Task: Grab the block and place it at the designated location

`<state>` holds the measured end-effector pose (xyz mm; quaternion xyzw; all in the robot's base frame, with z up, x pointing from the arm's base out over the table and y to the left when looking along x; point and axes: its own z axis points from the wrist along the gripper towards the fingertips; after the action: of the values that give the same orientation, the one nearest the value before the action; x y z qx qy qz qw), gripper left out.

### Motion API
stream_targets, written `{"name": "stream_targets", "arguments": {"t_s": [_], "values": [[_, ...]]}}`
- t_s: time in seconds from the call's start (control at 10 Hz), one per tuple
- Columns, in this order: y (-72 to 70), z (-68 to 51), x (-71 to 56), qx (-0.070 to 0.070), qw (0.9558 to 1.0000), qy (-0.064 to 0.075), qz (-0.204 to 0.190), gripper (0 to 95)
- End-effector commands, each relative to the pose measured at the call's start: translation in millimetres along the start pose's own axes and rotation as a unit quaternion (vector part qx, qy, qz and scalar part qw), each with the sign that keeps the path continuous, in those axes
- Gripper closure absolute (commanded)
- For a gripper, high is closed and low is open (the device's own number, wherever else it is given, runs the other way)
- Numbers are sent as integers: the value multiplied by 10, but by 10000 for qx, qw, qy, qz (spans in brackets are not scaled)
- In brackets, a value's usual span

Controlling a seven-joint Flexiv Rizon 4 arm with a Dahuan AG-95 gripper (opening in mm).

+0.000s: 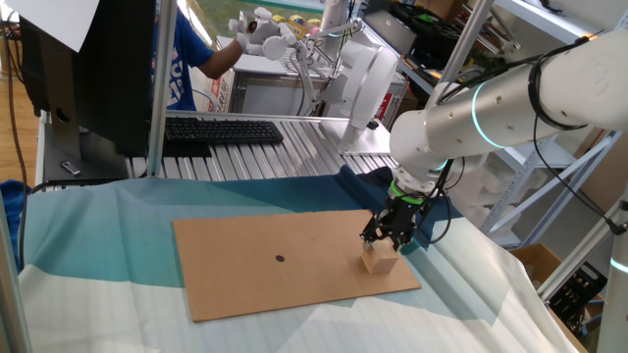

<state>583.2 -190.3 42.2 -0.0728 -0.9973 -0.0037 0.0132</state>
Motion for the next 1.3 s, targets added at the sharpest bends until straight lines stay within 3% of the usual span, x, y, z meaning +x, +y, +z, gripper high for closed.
{"name": "stream_targets", "arguments": {"t_s": [0.1,0.3,0.4,0.6,0.7,0.8,0.9,1.0,1.1,1.3], "values": [[4,11,-12,8,10000,6,-53,190],[-1,23,-15,5,10000,7,-58,190],[-1,31,-20,6,10000,6,-58,380],[-2,35,-23,-1,10000,7,-68,380],[-3,35,-23,-11,10000,7,-63,570],[-3,35,-23,-16,10000,6,-64,570],[-3,35,-24,-28,10000,7,-63,760],[-4,36,-24,-32,10000,8,-81,760],[-4,36,-24,-31,9999,12,-113,950],[-11,26,-19,2,9999,24,-151,950]]}}
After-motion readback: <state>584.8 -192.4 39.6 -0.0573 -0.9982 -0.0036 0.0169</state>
